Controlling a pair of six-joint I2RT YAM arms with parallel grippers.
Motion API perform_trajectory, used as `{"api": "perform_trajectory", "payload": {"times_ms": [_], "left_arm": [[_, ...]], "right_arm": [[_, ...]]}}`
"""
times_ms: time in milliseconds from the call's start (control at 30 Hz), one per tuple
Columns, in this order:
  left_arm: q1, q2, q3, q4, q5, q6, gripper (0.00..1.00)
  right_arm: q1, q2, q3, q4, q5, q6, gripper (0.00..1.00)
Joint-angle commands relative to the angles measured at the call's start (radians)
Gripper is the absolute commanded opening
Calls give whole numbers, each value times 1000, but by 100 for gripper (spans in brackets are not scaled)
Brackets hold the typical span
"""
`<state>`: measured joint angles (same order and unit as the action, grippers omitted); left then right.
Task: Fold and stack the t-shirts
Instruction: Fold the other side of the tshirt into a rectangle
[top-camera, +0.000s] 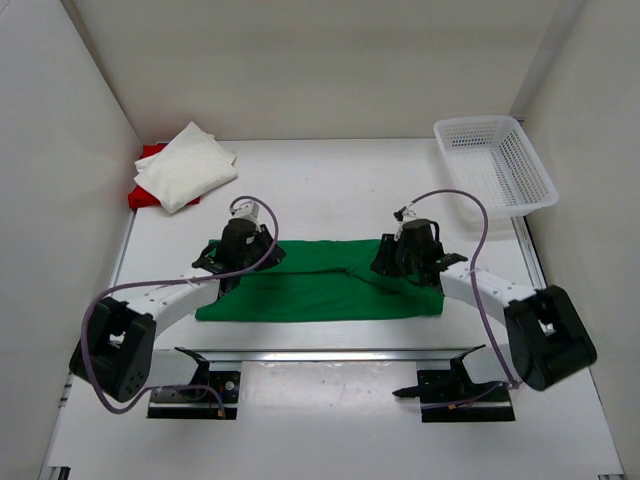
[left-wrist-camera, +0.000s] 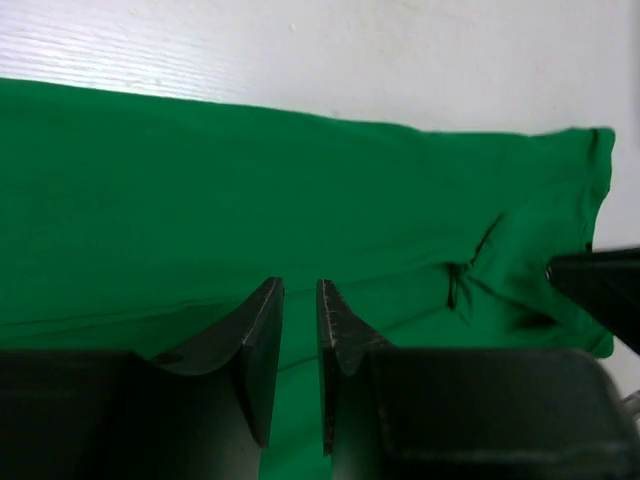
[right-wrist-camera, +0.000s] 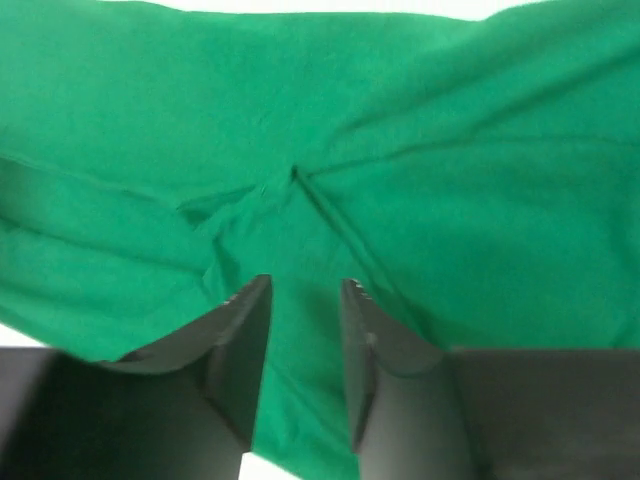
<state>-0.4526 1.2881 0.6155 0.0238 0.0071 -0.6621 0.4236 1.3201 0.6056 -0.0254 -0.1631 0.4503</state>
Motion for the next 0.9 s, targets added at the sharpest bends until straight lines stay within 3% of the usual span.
{"api": "perform_trajectory", "payload": {"times_ms": [0,133,467,700,867], "left_arm": [[-26,8,-14,56,-13,25,32],[-18,39,-46,96,43,10,31],[-12,53,-112,172,57,-27,32],[-23,54,-125,188,50,-36,32],[-28,40,-131,186,57,-43,32]], "right_arm": [[-5,88,84,140,-46,-68,34],[12,184,125,140,-49,-81,37],[32,205,46,203,-102,-45,38],[26,111,10,191,-136,-59,7],[99,4,-21,111,-87,-38,3]]}}
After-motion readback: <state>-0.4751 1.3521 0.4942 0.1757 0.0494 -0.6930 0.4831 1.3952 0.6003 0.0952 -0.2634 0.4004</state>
